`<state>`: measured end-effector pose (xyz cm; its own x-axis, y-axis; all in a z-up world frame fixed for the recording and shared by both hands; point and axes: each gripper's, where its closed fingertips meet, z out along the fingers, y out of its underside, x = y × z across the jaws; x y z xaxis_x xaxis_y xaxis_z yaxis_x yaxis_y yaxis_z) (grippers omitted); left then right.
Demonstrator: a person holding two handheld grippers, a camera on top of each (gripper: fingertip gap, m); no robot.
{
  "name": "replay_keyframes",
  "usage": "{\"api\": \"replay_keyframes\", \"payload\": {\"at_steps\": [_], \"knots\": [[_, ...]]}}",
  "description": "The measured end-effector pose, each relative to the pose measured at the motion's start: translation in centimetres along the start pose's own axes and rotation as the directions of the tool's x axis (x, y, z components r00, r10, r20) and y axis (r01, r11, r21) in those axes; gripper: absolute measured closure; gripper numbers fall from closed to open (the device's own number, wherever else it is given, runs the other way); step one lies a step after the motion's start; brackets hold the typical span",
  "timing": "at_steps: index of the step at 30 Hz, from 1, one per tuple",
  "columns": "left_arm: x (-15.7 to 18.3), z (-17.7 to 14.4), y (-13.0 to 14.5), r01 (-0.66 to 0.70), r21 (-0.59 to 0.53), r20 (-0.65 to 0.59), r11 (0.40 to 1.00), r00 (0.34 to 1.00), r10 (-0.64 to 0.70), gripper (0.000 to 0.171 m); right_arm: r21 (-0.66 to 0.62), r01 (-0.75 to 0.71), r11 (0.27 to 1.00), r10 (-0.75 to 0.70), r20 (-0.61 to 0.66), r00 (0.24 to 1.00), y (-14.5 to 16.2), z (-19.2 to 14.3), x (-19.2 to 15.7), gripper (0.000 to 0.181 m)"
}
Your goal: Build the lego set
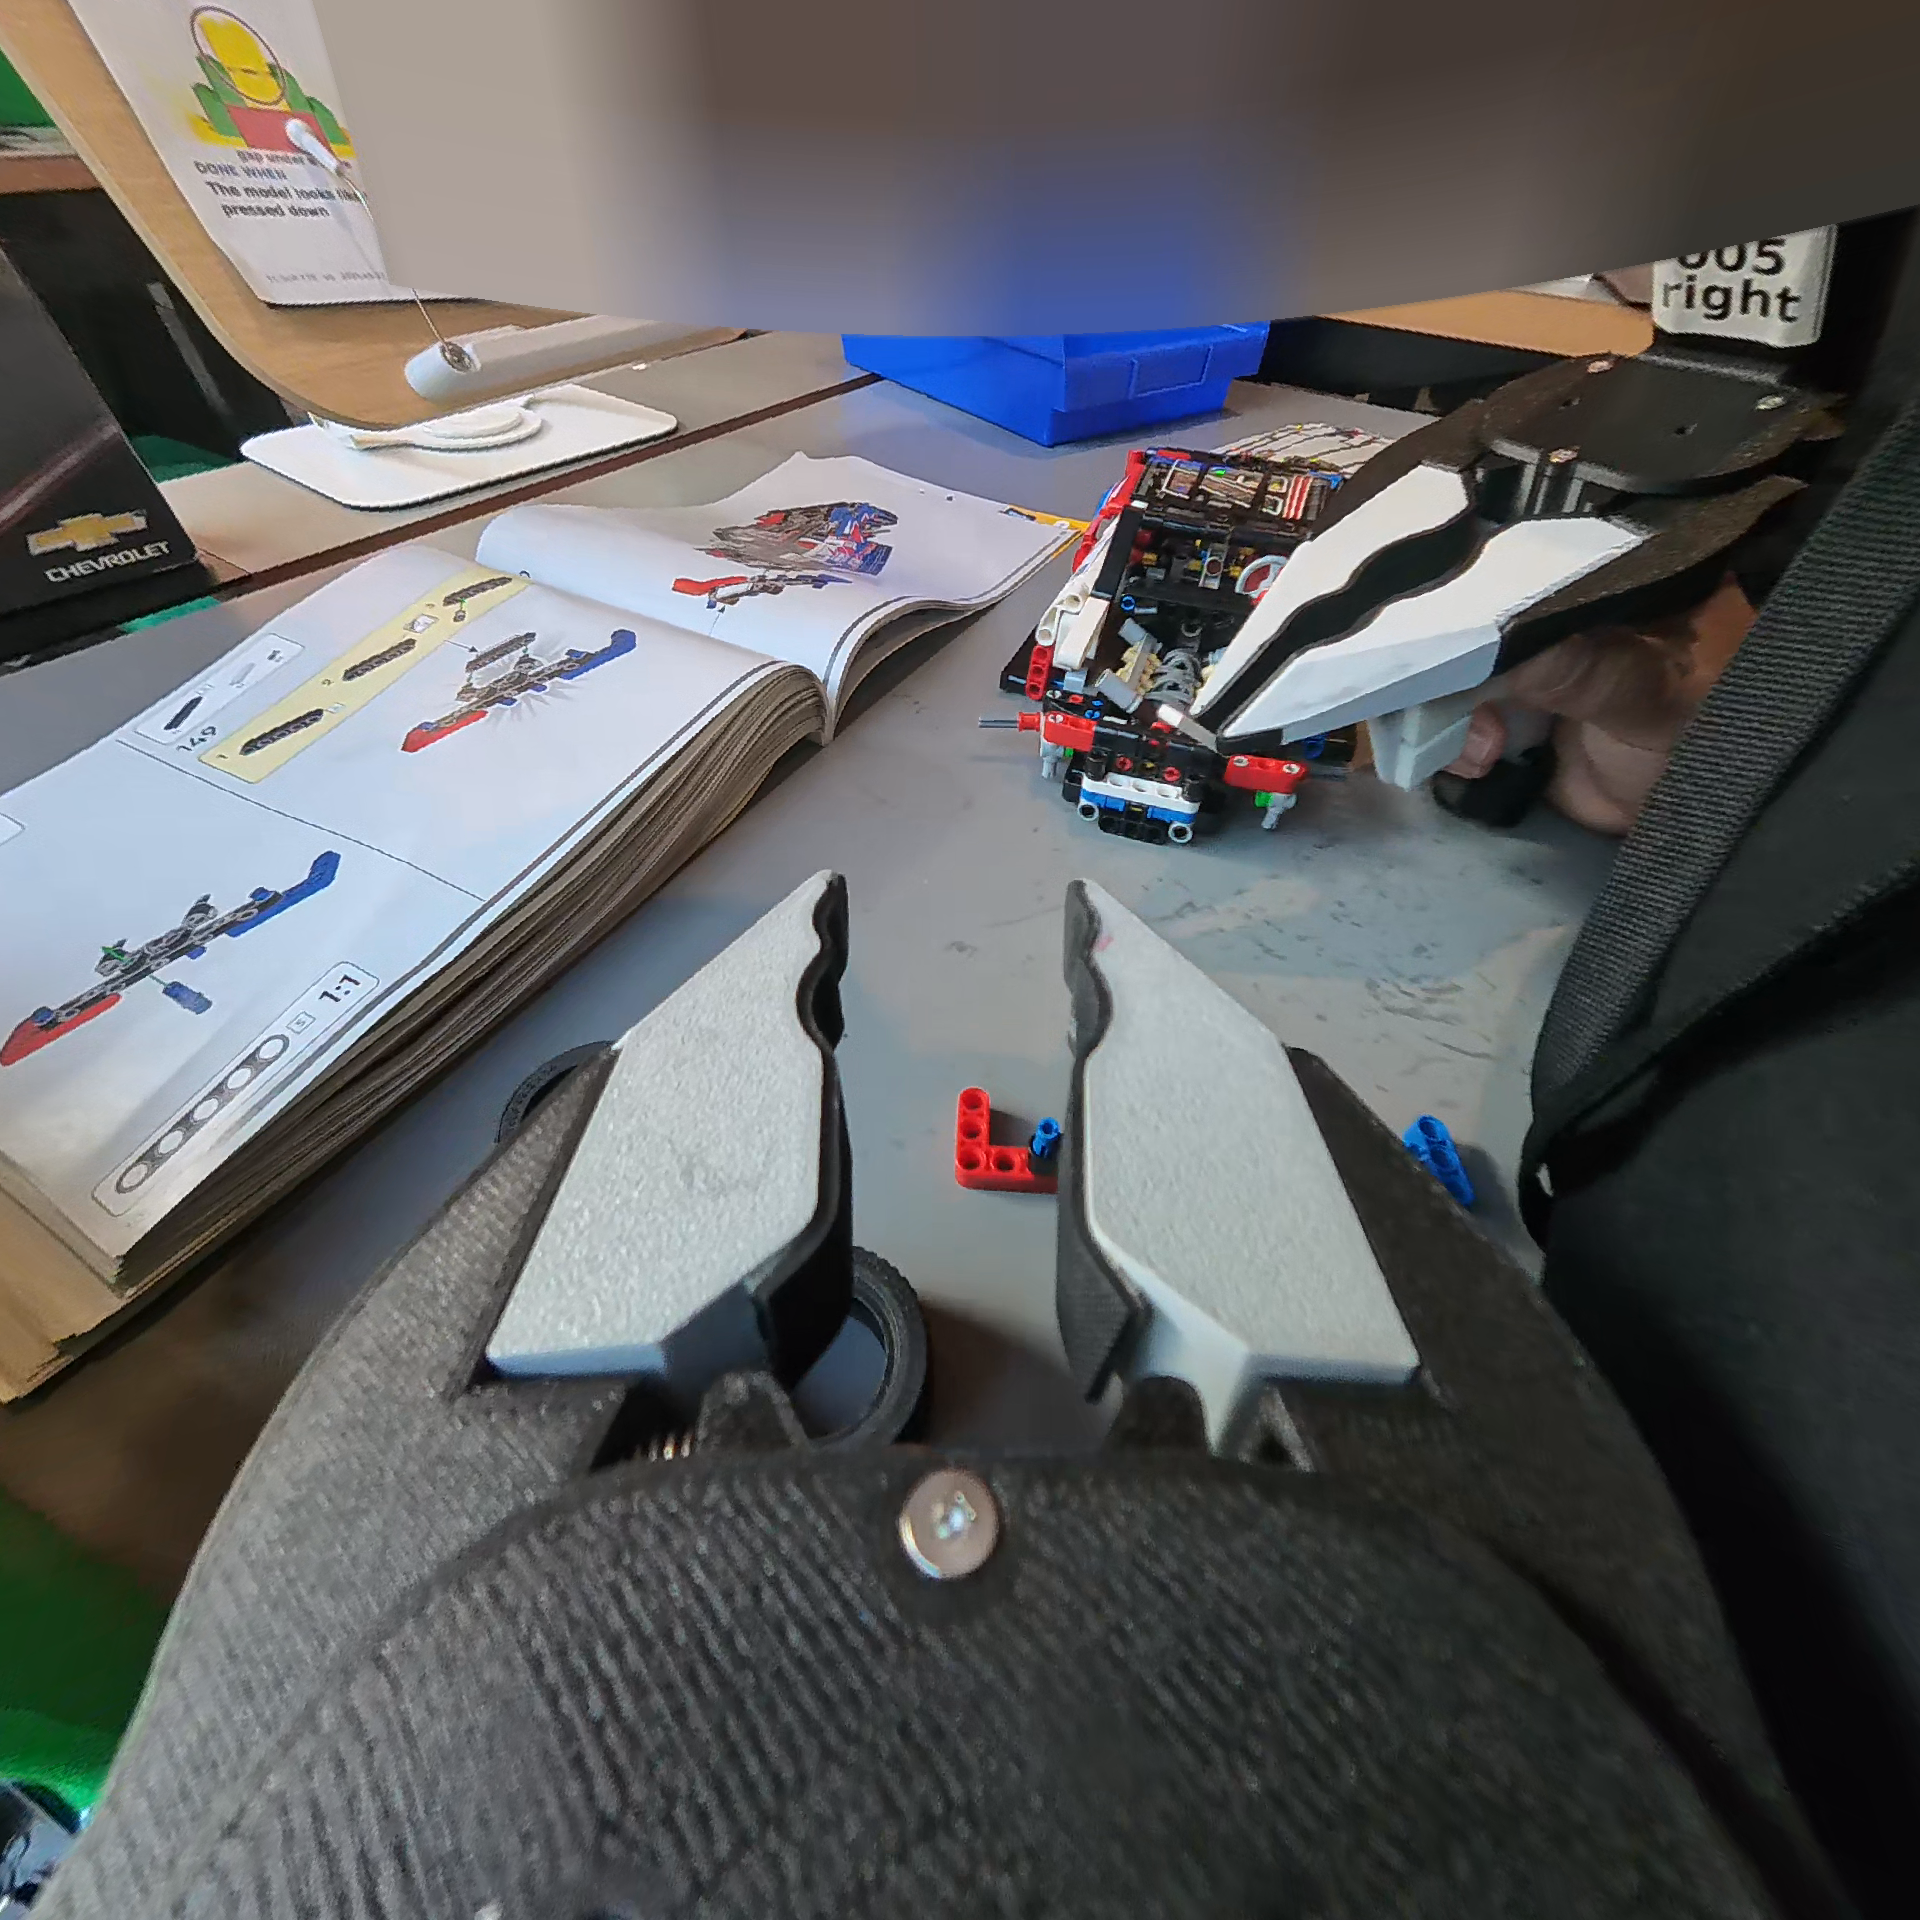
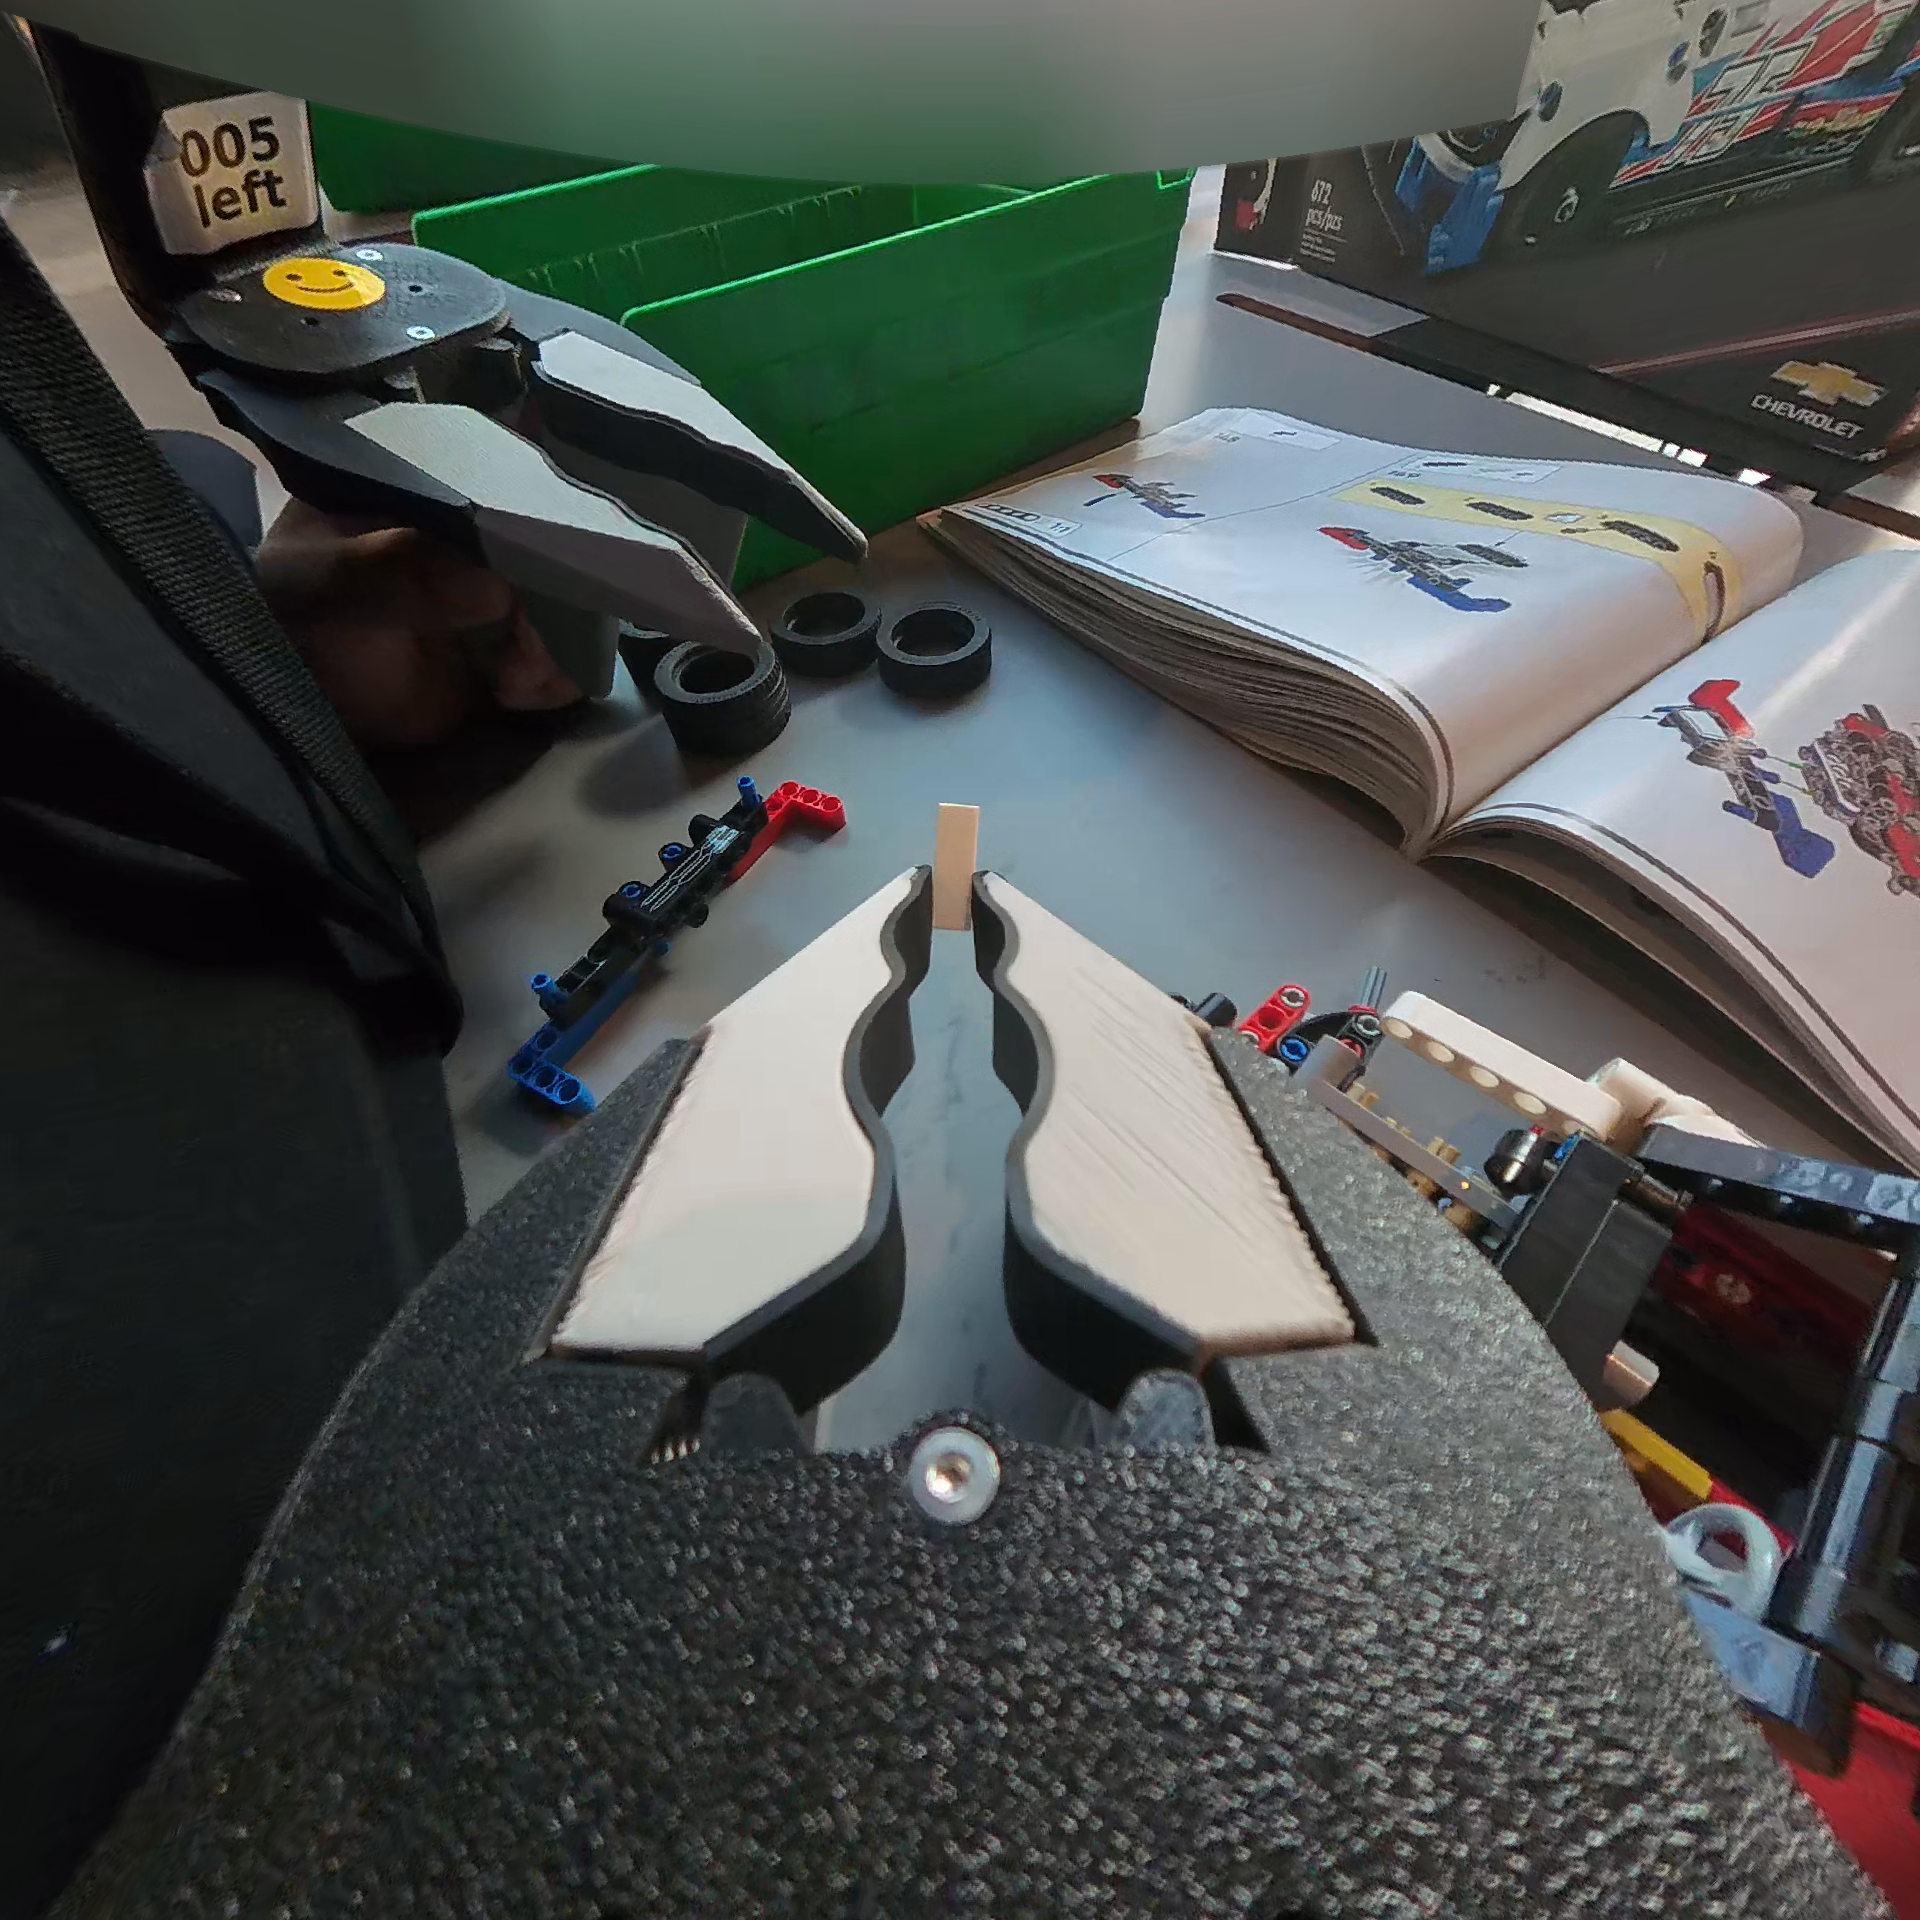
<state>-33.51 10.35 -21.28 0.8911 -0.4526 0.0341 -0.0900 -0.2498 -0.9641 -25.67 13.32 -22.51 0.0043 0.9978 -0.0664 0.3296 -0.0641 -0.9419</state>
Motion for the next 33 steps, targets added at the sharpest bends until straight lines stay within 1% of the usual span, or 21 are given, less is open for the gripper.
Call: {"api": "replay_keyframes", "payload": {"at_steps": [8, 13, 16, 22, 28, 33], "knots": [[-0.3, -0.2, -0.3, -0.012, 0.021, 0.023, 1.0, 1.0, 0.011, 0.132, 0.002, 0.022, 1.0, -0.022, -0.002, 1.0, -0.1, 0.1, 0.0, 0.175], [-0.5, -0.7, -0.8, -0.011, 0.065, 0.037, 0.998, 0.999, 0.008, 0.132, 0.013, 0.034, 0.999, -0.034, -0.013, 0.999, -0.2, -0.1, 0.0, 0.175], [-0.5, -0.6, -0.7, -0.026, 0.054, 0.056, 0.998, 0.998, 0.023, 0.131, 0.02, 0.034, 0.999, -0.034, -0.018, 0.999, -0.3, -0.2, 0.0, 0.175], [-0.4, -1.1, -1.0, -0.021, 0.082, 0.057, 0.996, 0.998, 0.016, 0.131, 0.036, 0.038, 0.999, -0.037, -0.043, 0.998, -0.5, -0.5, 0.3, 0.175], [-0.4, -1.0, -0.9, -0.007, 0.081, 0.037, 0.997, 0.999, 0.004, 0.131, 0.001, 0.088, 0.996, -0.088, -0.063, 0.994, -0.1, -0.1, 0.0, 0.175], [-0.8, -0.9, -0.9, -0.009, 0.077, 0.054, 0.997, 0.999, 0.004, 0.133, -0.007, 0.104, 0.995, -0.104, -0.068, 0.992, -0.1, 0.0, 0.0, 0.175]]}}
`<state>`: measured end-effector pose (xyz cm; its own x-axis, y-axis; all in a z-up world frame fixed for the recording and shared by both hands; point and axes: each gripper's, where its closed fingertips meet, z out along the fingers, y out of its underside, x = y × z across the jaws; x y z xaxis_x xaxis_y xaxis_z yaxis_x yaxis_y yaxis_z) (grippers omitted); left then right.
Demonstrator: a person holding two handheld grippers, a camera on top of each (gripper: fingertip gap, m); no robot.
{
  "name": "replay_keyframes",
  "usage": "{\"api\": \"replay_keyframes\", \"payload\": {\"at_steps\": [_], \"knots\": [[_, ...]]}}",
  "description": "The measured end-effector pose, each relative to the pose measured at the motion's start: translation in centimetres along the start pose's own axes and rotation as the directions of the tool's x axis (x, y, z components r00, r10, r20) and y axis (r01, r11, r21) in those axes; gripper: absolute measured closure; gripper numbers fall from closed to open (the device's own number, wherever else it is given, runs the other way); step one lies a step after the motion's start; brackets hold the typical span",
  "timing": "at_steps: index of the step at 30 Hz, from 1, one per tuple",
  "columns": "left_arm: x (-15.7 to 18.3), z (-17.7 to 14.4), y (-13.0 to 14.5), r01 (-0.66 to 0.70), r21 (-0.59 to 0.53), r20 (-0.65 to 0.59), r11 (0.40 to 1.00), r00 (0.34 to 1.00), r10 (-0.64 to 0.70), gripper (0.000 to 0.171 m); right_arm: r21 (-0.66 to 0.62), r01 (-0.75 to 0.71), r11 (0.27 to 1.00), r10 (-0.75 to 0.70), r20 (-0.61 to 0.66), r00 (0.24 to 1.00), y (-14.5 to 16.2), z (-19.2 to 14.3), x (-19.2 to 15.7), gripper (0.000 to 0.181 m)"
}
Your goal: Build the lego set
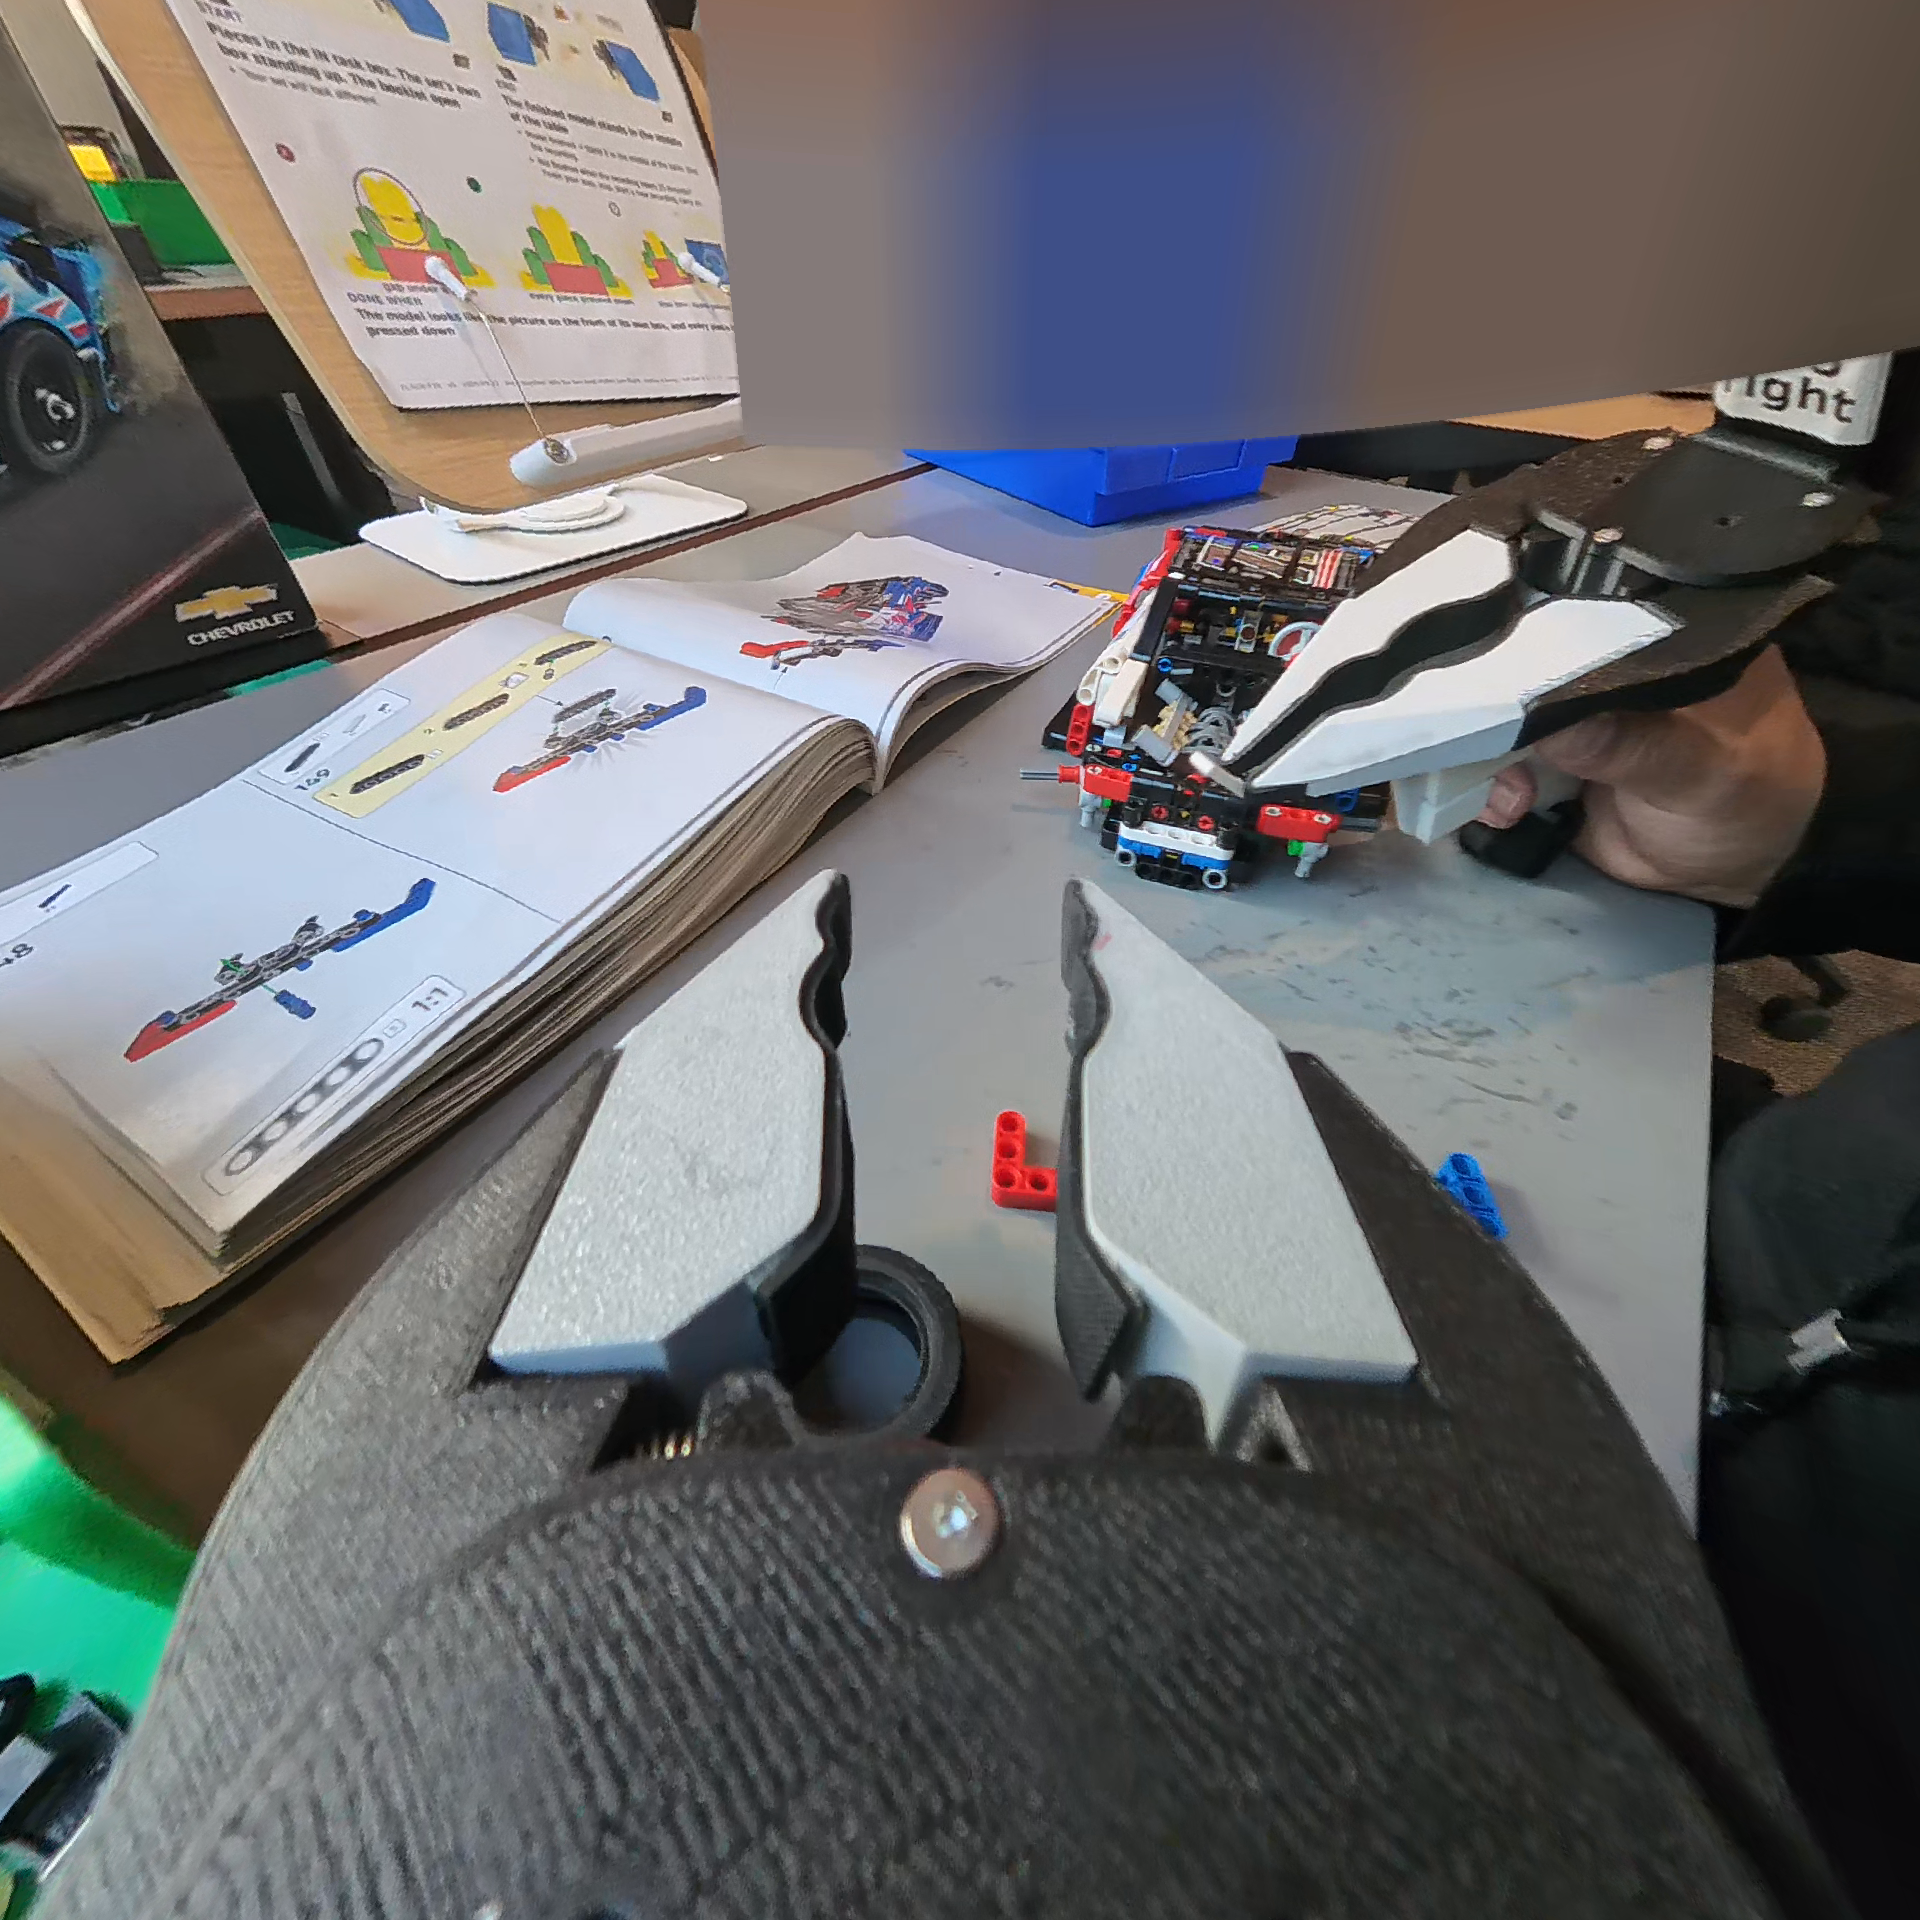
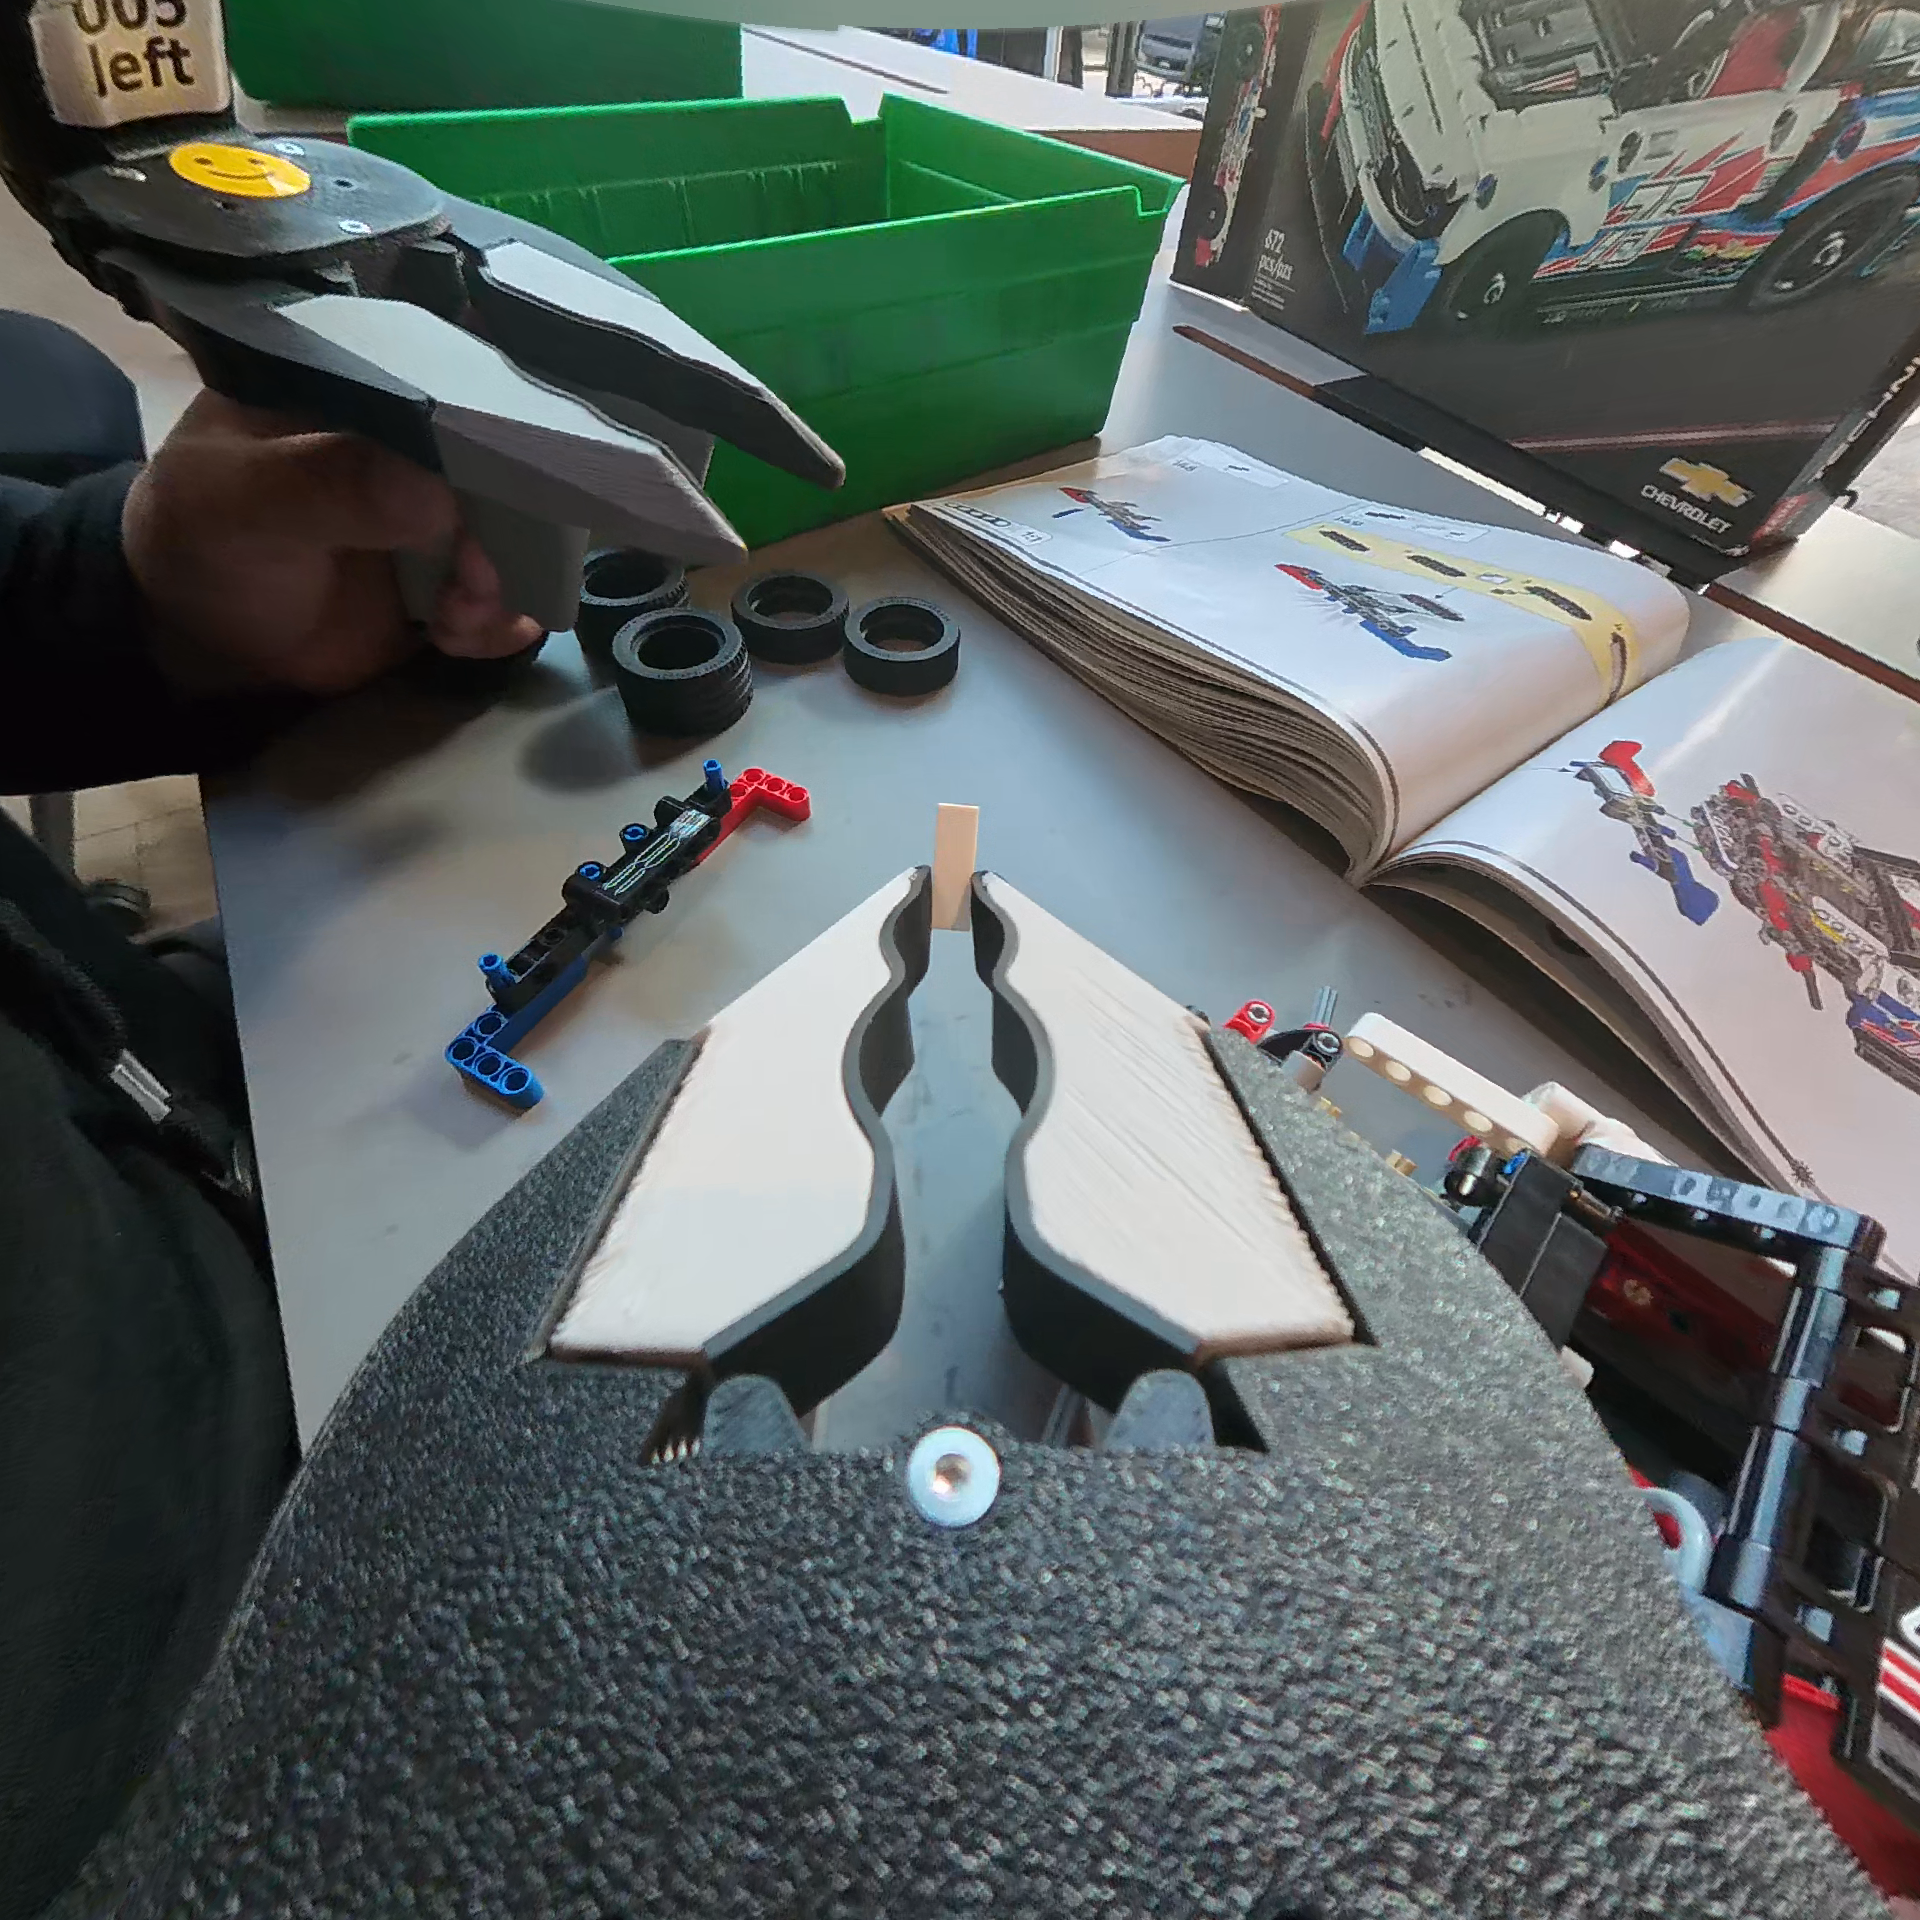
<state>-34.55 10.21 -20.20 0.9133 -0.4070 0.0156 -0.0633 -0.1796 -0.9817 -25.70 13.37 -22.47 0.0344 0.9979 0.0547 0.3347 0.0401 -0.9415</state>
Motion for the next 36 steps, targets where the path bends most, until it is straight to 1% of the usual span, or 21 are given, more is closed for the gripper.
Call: {"api": "replay_keyframes", "payload": {"at_steps": [2, 6, 8, 13, 16, 17, 20, 23, 26, 28, 31, 34, 36], "knots": [[-0.6, -0.1, -0.1, 0.021, 0.01, 0.017, 1.0, 1.0, -0.022, 0.133, 0.006, -0.014, 1.0, 0.014, 0.002, 1.0, -0.1, 0.0, 0.2, 0.175], [-1.5, -0.5, -0.5, 0.118, 0.045, -0.003, 0.992, 0.993, -0.118, 0.133, 0.022, -0.049, 0.999, 0.049, 0.002, 0.999, -0.2, -0.2, 0.6, 0.175], [-2.0, -0.5, -0.4, 0.144, 0.042, 0.014, 0.989, 0.989, -0.144, 0.133, 0.03, -0.048, 0.998, 0.048, -0.008, 0.999, -0.4, -0.2, 0.7, 0.175], [-2.0, -0.3, -0.3, 0.119, 0.035, 0.059, 0.992, 0.991, -0.121, 0.138, 0.008, -0.019, 1.0, 0.019, -0.022, 1.0, -0.1, 0.0, 0.6, 0.175], [-1.9, 0.3, 0.5, 0.134, -0.026, 0.072, 0.991, 0.989, -0.132, 0.138, 0.0, -0.013, 1.0, 0.013, -0.043, 0.999, 0.0, 0.1, 0.7, 0.175], [-1.9, 0.3, 0.5, 0.134, -0.025, 0.076, 0.991, 0.988, -0.131, 0.138, -0.002, -0.013, 1.0, 0.013, -0.053, 0.999, 0.0, 0.1, 0.9, 0.175], [-1.5, 0.0, 0.2, 0.131, 0.001, 0.066, 0.991, 0.989, -0.13, 0.149, 0.011, -0.009, 1.0, 0.01, -0.085, 0.996, -0.2, -0.1, 1.2, 0.175], [-1.3, 0.0, 0.4, 0.133, -0.012, 0.08, 0.991, 0.988, -0.132, 0.147, 0.009, -0.003, 1.0, 0.004, -0.119, 0.993, -0.3, -0.3, 1.3, 0.175], [-0.9, -0.1, 0.6, 0.102, -0.031, 0.07, 0.994, 0.993, -0.099, 0.14, -0.02, -0.046, 0.999, 0.044, -0.103, 0.994, 0.2, -0.4, 0.4, 0.175], [-0.7, -0.4, 0.7, 0.086, -0.038, 0.071, 0.996, 0.994, -0.083, 0.138, -0.061, -0.067, 0.996, 0.062, -0.084, 0.995, 0.8, -0.4, -0.5, 0.175], [-0.5, -0.9, 0.8, 0.092, -0.036, 0.045, 0.995, 0.995, -0.09, 0.138, -0.125, -0.042, 0.991, 0.033, -0.072, 0.997, 1.8, -0.8, -1.5, 0.175], [-0.6, -1.1, 0.9, 0.13, -0.04, 0.027, 0.991, 0.991, -0.129, 0.138, -0.174, -0.021, 0.985, 0.015, -0.036, 0.999, 2.8, -1.0, -2.5, 0.175], [-0.7, -1.1, 0.9, 0.152, -0.041, 0.012, 0.988, 0.988, -0.151, 0.138, -0.194, 0.029, 0.981, -0.037, -0.04, 0.999, 3.2, -1.1, -2.6, 0.175]]}}
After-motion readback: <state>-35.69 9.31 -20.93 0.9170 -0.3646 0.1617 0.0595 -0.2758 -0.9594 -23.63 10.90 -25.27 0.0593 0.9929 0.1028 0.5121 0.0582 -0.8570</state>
